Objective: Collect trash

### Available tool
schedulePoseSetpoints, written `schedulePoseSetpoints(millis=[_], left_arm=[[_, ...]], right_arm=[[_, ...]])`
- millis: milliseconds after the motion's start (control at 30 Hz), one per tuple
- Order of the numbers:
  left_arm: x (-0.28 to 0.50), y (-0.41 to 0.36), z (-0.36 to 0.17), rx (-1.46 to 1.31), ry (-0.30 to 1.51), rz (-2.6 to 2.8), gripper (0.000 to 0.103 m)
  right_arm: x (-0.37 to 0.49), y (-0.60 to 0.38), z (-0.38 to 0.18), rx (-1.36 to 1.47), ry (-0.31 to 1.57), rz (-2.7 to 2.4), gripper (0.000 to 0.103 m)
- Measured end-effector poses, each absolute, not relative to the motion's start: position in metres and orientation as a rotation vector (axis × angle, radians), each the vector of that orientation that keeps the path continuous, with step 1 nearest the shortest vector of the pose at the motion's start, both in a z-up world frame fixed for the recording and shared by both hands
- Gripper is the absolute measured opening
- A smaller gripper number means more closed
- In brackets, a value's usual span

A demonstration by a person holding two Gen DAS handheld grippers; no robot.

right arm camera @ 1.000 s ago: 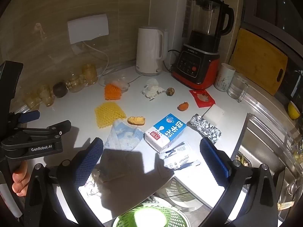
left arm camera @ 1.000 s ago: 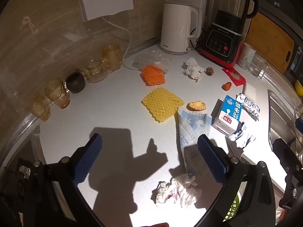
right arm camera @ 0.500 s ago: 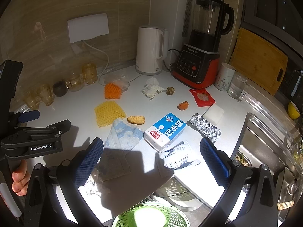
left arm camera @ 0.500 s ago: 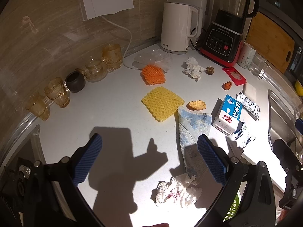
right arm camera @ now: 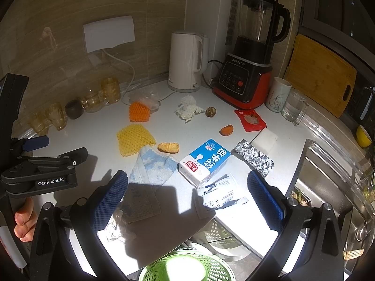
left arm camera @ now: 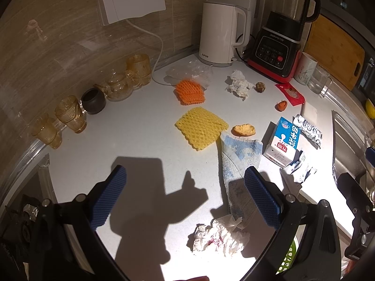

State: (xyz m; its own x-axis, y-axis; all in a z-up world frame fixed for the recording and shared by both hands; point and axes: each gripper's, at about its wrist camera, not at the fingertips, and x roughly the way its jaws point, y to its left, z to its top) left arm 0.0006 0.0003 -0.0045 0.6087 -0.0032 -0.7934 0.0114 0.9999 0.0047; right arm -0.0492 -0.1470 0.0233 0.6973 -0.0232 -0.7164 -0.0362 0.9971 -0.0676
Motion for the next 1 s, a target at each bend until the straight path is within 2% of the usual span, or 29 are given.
schedulePoseSetpoints(millis=[1000], left_arm=[[-0.0003,-0.0004,-0.0063,0.011,0.918,-0.006,0.096]], right_arm=[[-0.0495,-0.1506,0.0210,-0.081,0.806,0.005,0.101]])
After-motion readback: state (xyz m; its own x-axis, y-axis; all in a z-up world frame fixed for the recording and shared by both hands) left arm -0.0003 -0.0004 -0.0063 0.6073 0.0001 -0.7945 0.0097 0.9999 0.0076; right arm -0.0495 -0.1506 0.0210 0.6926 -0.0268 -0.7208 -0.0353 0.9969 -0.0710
